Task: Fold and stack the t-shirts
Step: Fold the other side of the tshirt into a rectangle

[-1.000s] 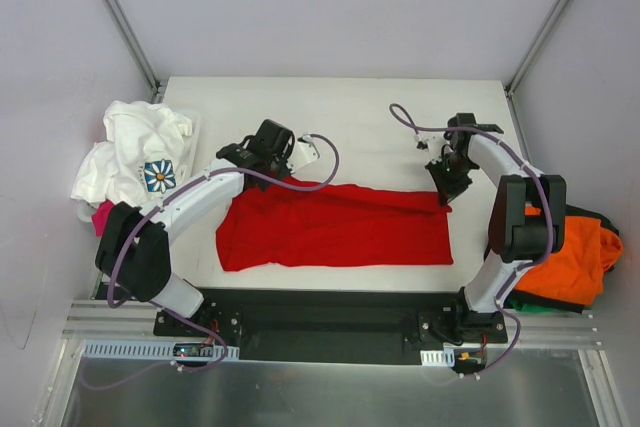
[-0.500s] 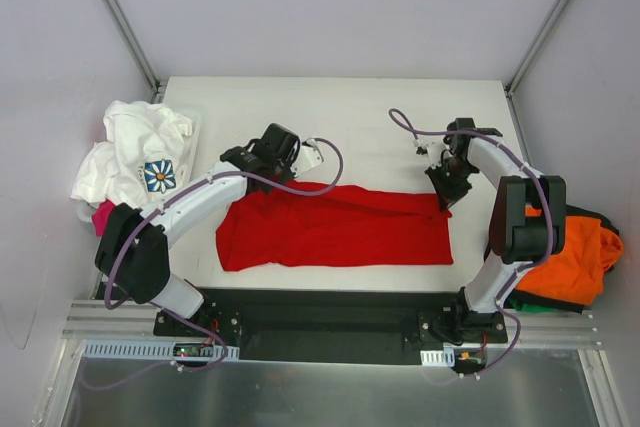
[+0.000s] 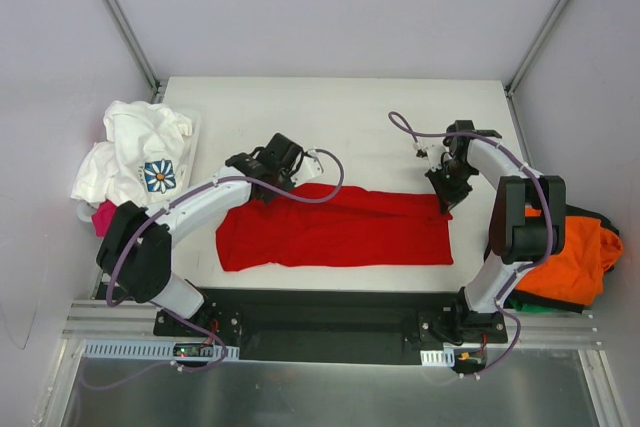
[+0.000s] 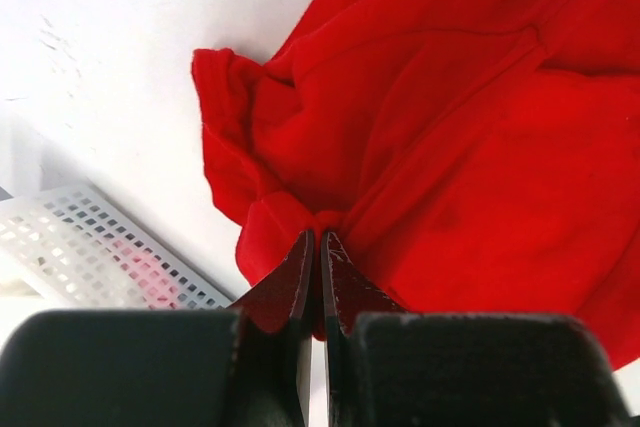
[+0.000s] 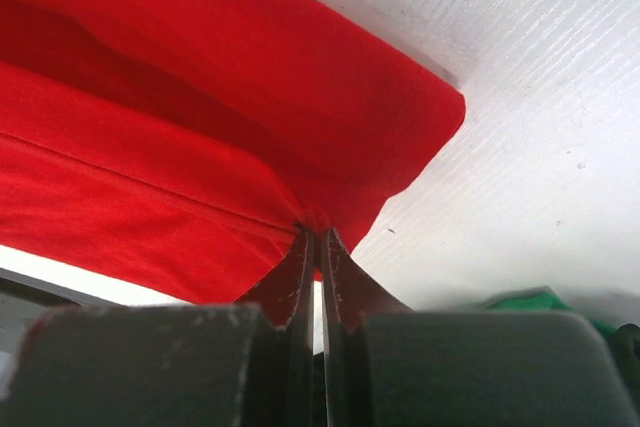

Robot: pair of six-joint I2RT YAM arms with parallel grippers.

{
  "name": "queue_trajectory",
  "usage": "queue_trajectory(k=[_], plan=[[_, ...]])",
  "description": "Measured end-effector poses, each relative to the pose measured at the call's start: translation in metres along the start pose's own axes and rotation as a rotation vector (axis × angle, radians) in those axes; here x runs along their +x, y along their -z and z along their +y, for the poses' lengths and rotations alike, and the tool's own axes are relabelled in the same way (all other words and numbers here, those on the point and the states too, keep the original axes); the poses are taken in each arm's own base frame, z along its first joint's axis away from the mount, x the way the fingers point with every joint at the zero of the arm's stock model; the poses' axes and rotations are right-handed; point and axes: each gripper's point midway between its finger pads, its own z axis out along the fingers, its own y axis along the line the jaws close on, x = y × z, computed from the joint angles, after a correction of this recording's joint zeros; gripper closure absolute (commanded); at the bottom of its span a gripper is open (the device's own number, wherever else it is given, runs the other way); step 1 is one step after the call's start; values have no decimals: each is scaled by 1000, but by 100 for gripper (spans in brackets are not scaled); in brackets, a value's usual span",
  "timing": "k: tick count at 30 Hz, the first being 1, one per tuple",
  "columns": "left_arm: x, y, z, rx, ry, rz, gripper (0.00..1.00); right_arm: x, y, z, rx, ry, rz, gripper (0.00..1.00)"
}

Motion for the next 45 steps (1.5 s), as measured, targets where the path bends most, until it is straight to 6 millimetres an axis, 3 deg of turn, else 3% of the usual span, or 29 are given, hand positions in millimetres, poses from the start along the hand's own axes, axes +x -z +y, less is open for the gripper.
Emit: queue_trajectory(k=[11,21,23,25,28,29,31,32,40,45], plan=[[18,-12,-26,47,-5,69,100,1,0,-1,6,4,3,99],[38,-16,-46,90,-19,136,77,1,0,-1,6,5,3,97],[41,-16,-48,96,-19,146,64,1,0,-1,6,5,3,92],[44,-17,-51,106,-21,156,60,1,0,-1,7,5,3,87],[49,-18,-55,120,-20,171,52,1,0,-2,12,10,6,65],[50,-18,-56,123,-21,175,46,1,0,-2,14,10,7,52],[52,-18,-57,126,-22,180,41,2,0,-3,20,12,13,49],[52,-18,-57,126,-21,181,39,3,0,-3,20,17,15,36],[43,-3,-50,114,-9,134,1,5,4,-1,32,27,9,24],[4,25,-19,43,28,-4,1,2,8,0,39,34,-6,23]])
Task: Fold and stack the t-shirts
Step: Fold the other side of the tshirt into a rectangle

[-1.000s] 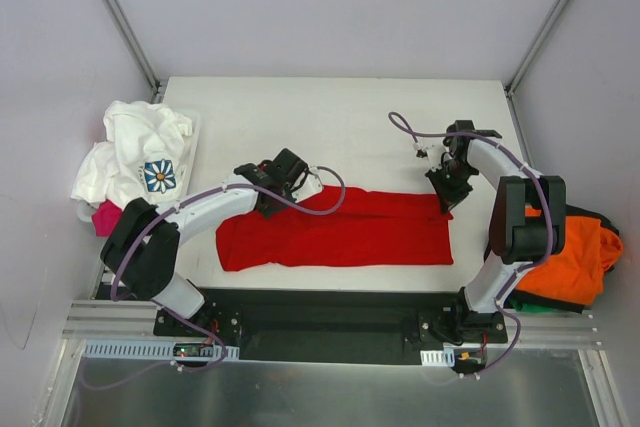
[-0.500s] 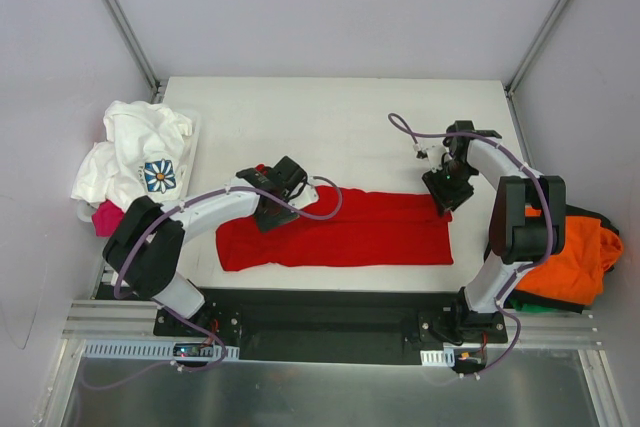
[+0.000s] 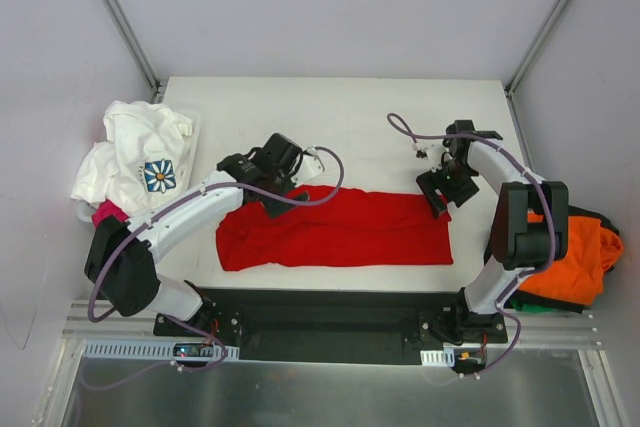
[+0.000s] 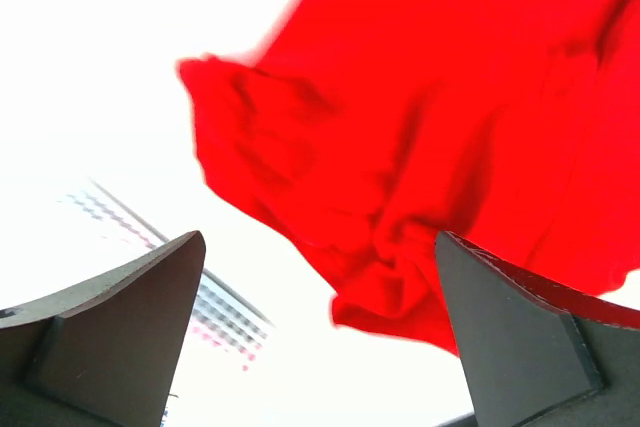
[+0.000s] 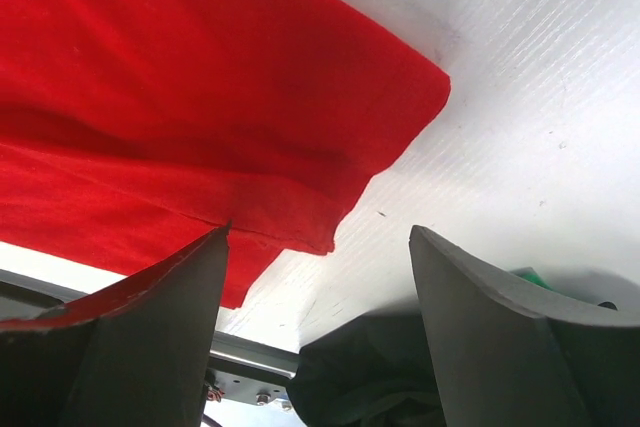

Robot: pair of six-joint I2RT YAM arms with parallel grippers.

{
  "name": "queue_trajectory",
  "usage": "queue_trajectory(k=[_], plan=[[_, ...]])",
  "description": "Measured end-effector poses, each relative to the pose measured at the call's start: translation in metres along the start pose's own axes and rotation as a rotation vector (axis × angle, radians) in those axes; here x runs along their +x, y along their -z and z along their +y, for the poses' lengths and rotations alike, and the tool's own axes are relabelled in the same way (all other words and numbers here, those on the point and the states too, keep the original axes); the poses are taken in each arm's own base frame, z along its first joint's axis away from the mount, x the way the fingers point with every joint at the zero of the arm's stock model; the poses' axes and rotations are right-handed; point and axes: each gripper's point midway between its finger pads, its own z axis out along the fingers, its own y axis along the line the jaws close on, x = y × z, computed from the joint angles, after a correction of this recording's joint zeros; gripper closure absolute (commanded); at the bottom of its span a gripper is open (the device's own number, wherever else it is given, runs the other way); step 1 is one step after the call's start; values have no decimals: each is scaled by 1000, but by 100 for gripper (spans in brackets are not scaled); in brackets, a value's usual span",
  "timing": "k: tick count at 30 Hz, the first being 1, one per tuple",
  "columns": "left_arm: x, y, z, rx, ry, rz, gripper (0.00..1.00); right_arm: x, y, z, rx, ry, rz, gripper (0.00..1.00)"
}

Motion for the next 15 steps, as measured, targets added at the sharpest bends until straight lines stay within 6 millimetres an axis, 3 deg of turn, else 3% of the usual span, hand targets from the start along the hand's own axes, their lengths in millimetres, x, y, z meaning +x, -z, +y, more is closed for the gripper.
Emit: queue_trajectory(k=[3,6,10,15], plan=[[-21,14,15,-40,20,-76,1,0,0,1,0,1,0,23],[-27,16,19,-56,27,-101,1,0,0,0,0,1,1,23],[-19,5,15,-63,22,-84,1,0,0,-1,6,2,3,23],[4,-25,1,-51,-6,-5,1,1,2,-2,16,2,2,23]])
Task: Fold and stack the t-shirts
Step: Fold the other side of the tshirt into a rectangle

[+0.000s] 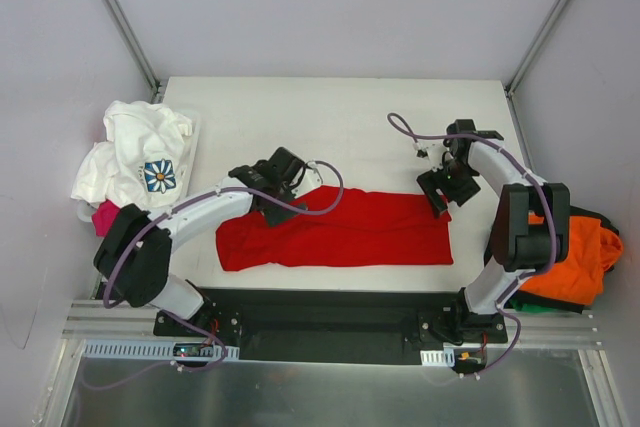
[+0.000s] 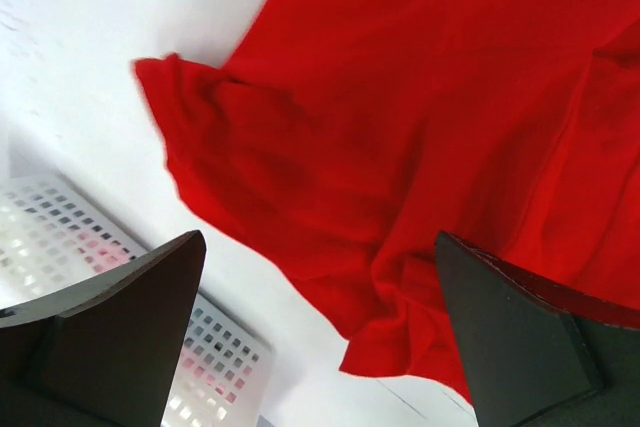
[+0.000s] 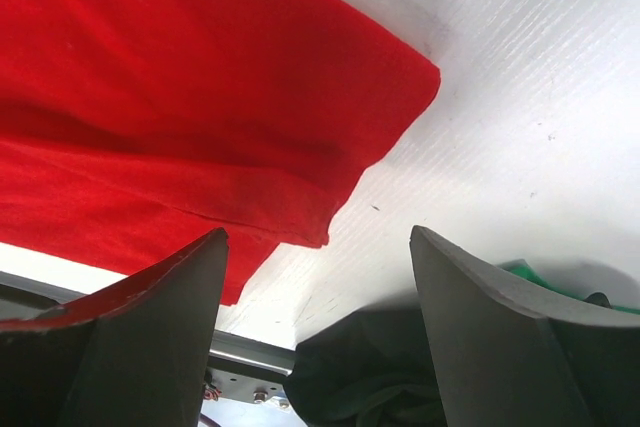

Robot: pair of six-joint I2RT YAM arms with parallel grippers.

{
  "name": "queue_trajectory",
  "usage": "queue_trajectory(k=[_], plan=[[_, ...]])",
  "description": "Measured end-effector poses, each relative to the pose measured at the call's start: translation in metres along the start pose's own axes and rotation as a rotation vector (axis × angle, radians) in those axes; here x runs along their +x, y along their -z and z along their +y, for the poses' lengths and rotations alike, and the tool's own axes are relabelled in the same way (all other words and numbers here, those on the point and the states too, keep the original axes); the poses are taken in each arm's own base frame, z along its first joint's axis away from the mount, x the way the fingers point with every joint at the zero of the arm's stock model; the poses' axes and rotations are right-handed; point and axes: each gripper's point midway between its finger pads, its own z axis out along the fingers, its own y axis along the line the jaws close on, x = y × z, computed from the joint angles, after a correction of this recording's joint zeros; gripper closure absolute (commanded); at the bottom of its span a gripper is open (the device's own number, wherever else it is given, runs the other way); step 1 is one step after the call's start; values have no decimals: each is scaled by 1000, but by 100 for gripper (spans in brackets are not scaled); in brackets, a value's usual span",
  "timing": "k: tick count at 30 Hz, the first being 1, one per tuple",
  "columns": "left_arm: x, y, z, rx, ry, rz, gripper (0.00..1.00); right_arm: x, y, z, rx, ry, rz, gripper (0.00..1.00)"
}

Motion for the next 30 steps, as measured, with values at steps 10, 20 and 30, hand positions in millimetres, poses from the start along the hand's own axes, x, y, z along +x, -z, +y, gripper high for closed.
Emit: queue_trajectory(k=[10,20,30], plan=[[26,-33,-16,26,-32,93,1,0,7,0,9,2,-15,23],[54,-24,-36,52,-49,119,1,0,7,1,8,1,-15,23],[48,-6,-61,135,-85,39,1,1,4,1,3,-1,-5,22]])
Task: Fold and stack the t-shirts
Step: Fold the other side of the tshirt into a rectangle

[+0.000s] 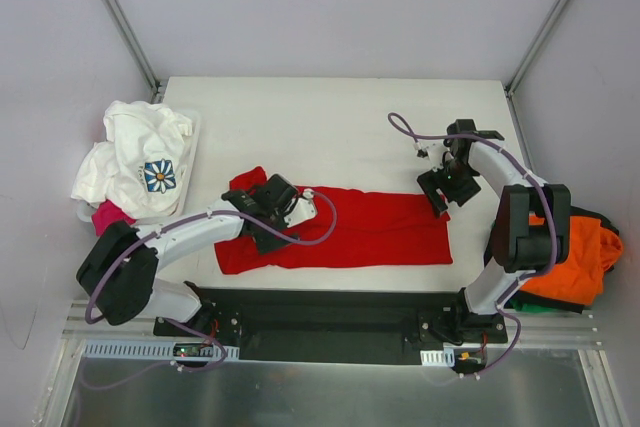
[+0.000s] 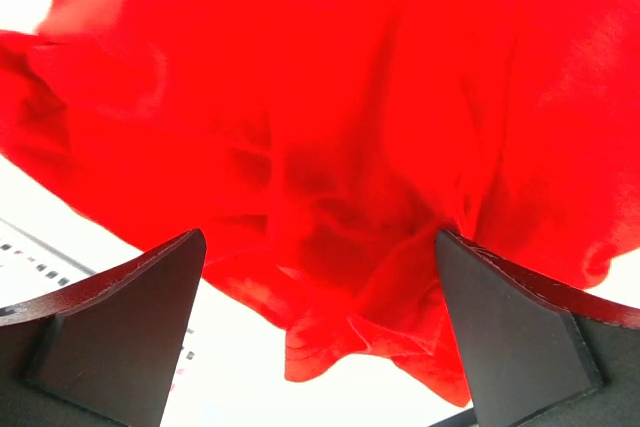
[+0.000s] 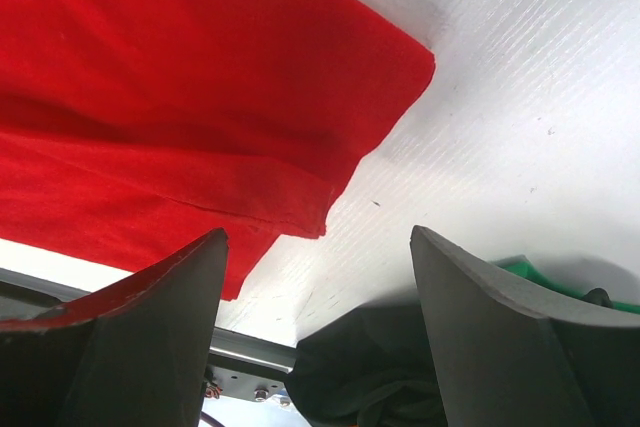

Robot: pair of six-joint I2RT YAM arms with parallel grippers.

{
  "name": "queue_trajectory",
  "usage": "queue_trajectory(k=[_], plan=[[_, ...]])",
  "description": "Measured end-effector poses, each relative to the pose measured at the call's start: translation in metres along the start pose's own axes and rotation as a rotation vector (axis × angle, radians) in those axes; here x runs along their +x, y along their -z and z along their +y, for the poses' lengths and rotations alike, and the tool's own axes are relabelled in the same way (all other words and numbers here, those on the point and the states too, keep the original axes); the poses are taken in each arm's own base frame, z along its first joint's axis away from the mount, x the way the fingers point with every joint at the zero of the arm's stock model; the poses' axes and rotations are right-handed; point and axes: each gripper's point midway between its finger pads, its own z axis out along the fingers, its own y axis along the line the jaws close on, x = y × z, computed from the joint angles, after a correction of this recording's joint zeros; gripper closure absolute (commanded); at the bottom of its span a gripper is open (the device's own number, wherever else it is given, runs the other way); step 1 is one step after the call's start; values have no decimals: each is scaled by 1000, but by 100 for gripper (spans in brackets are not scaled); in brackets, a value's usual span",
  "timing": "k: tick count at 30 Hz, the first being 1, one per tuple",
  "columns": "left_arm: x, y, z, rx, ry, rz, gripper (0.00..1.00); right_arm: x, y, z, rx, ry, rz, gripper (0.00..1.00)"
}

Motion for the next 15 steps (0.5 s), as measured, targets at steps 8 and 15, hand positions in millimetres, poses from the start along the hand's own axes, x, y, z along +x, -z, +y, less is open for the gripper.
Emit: queue_trajectory(k=[8,15], plan=[[16,0,-30,108,-35,7,1,0,0,0,2,0,3,22],[14,25,-42,149,-55,-85,1,1,-1,0,1,-1,5,22]])
